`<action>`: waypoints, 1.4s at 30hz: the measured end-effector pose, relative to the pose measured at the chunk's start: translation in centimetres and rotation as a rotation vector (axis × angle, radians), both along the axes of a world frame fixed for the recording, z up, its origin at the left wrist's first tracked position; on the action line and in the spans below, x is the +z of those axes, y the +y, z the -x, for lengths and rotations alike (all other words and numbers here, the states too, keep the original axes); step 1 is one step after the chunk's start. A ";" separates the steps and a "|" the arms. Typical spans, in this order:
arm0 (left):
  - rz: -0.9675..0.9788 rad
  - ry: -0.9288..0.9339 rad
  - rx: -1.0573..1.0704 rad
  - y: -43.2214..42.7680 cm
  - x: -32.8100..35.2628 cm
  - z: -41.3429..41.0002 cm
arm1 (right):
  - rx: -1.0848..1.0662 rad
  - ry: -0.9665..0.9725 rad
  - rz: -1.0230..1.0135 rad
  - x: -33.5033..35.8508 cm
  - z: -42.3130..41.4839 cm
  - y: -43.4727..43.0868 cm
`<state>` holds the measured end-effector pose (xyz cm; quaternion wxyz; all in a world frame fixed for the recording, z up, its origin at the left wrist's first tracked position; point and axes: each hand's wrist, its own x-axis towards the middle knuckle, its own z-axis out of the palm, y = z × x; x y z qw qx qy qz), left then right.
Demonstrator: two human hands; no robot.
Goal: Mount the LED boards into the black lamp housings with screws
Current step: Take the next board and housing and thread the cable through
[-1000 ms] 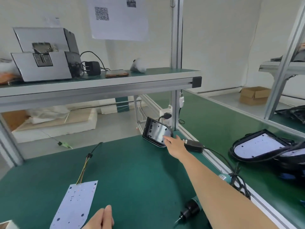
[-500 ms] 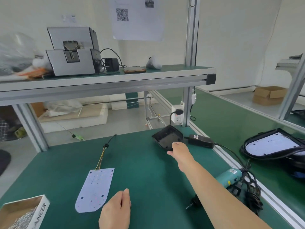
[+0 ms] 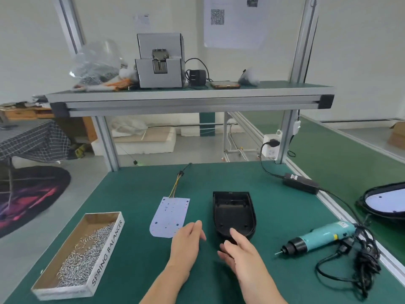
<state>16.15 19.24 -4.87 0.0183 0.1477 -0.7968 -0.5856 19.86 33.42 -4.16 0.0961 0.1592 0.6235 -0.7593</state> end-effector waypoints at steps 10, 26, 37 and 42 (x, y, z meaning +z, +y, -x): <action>0.250 0.095 0.386 -17.0 3.5 -3.2 | 0.082 0.231 -0.484 -1.0 -2.9 -0.3; 0.687 0.299 0.217 -14.3 4.0 4.0 | 0.038 0.133 -0.377 -2.0 -2.2 -1.4; 0.897 -0.291 -0.303 -8.3 1.6 19.0 | -0.175 0.019 0.139 -0.8 2.3 -1.5; 0.595 -0.003 -0.151 -8.9 1.8 17.4 | -0.741 0.509 0.577 4.4 1.3 -6.7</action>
